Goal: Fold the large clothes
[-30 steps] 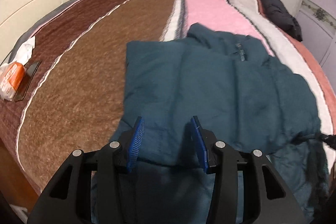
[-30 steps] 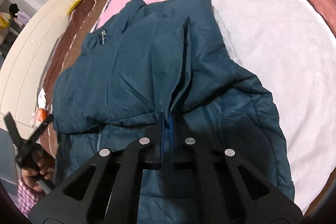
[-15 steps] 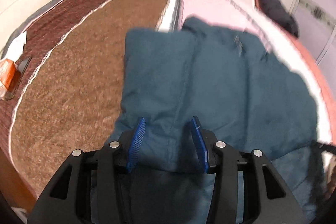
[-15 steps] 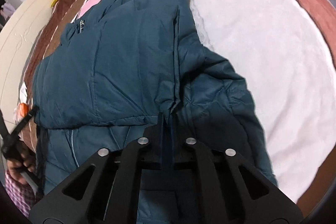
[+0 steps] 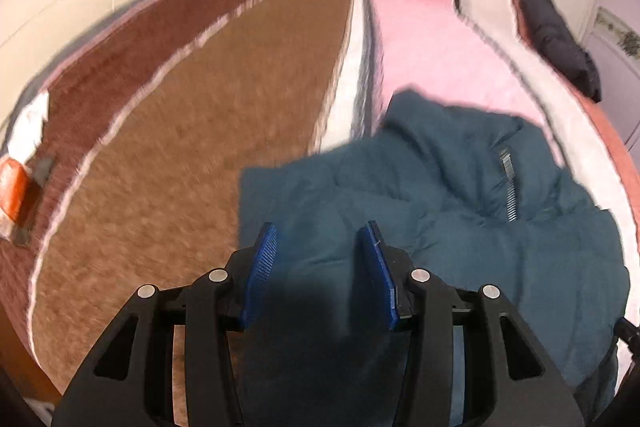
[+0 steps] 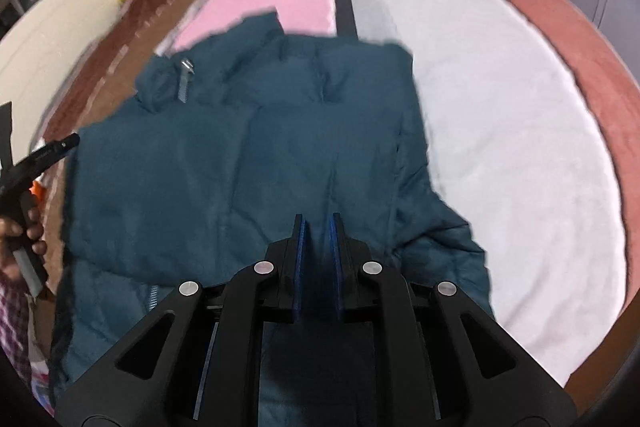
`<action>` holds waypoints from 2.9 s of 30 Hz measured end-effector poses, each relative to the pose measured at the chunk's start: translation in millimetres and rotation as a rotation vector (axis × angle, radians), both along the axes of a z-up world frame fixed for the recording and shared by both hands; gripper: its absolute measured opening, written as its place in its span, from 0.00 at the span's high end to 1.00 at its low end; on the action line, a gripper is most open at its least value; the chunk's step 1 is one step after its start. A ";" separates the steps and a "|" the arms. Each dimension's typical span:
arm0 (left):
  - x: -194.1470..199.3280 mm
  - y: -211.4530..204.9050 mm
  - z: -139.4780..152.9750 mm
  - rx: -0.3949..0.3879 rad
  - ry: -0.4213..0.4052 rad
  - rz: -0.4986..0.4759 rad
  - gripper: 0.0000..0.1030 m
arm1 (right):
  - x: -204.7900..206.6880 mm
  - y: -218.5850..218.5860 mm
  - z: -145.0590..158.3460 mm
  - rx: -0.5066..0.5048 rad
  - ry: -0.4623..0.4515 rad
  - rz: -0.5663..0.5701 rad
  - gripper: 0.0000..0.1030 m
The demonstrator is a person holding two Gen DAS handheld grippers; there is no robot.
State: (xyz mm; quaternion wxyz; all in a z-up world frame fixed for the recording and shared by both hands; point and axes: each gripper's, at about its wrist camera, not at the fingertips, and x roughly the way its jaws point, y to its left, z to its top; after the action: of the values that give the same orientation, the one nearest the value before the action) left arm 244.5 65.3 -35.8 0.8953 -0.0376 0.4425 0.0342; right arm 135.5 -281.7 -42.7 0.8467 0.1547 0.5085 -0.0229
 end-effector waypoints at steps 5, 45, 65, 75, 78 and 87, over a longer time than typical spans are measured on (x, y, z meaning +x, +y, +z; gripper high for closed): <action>7.7 -9.9 -28.9 0.048 0.048 -0.036 0.55 | 12.3 -9.3 -30.7 0.038 0.068 0.012 0.94; -345.6 122.3 -9.4 -0.392 0.249 0.044 0.30 | -208.1 -25.6 29.7 -0.020 0.062 0.048 0.60; -374.6 92.3 7.7 -0.398 0.168 -0.095 0.84 | -320.2 -80.3 11.1 0.273 0.104 -0.107 0.43; -372.6 91.1 11.3 -0.400 0.139 -0.096 0.87 | -328.5 -69.9 0.2 0.466 0.097 -0.063 0.46; -373.1 91.1 11.8 -0.399 0.136 -0.092 0.87 | -325.3 -65.2 1.7 0.443 0.097 -0.041 0.66; -367.4 86.5 34.8 -0.384 0.058 -0.103 0.88 | -317.0 -71.4 45.3 0.416 -0.058 -0.024 0.86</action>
State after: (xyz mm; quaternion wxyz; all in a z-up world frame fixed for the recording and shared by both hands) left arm -122.9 151.7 -1.0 0.8592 -0.1842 0.4677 -0.0955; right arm -181.5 -353.2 2.6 0.8106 0.3329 0.4756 0.0769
